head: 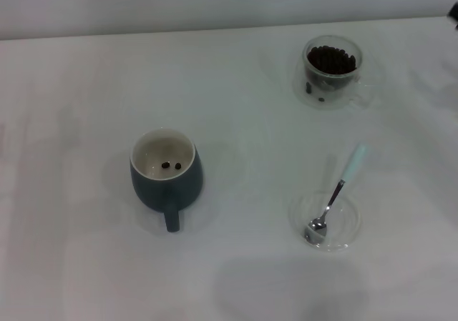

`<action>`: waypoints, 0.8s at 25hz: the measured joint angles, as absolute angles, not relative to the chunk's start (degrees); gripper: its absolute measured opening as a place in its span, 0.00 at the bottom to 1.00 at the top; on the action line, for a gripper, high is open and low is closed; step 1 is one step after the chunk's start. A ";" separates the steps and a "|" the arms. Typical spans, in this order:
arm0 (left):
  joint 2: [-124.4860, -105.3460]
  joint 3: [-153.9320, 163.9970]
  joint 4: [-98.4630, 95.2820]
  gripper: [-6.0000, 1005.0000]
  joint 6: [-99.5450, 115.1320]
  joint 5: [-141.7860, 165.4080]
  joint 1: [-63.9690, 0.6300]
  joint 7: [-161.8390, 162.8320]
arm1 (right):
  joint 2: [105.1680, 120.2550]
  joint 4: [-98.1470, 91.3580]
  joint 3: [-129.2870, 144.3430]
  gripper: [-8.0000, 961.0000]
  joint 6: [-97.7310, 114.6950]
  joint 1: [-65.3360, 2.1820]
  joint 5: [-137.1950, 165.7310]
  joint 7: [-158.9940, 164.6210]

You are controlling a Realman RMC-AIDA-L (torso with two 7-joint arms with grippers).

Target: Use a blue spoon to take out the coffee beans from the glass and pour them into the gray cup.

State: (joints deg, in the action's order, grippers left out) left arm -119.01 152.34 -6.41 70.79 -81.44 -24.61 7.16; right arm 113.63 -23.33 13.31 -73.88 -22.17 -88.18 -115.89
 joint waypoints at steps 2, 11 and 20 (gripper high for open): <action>-119.00 152.31 -6.42 0.68 70.82 -81.45 -24.97 7.20 | 114.86 -19.56 9.34 0.88 -73.25 -22.95 -92.88 -126.73; -119.08 150.87 -7.02 0.68 71.00 -82.32 -25.47 7.37 | 115.36 -8.00 8.12 0.88 -63.12 -27.86 -108.93 -155.03; -119.01 149.34 -7.12 0.68 71.02 -84.38 -25.68 7.63 | 115.26 -7.65 8.05 0.88 -56.62 -32.27 -111.68 -158.48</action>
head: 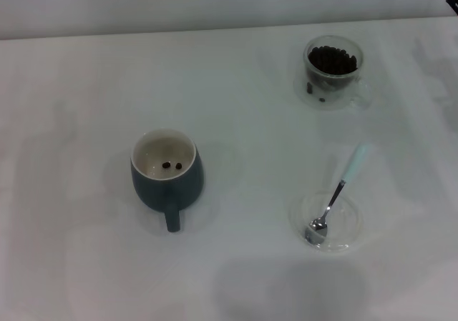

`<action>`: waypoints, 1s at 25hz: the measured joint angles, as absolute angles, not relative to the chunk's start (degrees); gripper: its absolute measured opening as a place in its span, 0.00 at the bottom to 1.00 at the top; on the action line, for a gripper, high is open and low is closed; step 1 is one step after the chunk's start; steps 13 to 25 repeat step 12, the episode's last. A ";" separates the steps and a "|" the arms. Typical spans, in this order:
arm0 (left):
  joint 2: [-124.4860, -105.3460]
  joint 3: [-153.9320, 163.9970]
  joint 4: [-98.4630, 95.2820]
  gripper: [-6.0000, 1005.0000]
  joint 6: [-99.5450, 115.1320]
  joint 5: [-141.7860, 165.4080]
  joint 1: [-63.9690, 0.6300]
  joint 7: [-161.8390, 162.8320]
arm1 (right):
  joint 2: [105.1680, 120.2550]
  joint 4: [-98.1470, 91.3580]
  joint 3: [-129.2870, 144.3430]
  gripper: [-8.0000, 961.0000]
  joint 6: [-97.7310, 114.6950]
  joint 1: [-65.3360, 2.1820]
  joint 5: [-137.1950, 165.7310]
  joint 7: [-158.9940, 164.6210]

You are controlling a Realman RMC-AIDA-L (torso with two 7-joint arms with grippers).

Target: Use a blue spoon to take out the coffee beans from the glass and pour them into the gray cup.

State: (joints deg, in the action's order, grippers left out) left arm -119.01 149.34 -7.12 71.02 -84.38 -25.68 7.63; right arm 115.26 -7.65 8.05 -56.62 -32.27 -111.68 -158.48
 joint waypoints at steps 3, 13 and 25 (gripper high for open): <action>-119.01 148.60 -7.09 0.68 71.02 -84.38 -25.77 9.47 | 115.26 -7.76 8.03 0.88 -56.03 -32.93 -111.90 -158.51; -118.99 147.02 -6.70 0.68 71.02 -84.38 -26.19 10.63 | 115.40 -7.82 7.99 0.88 -55.47 -33.60 -111.96 -158.58; -118.99 147.02 -6.70 0.68 71.02 -84.38 -26.19 10.63 | 115.40 -7.82 7.99 0.88 -55.47 -33.60 -111.96 -158.58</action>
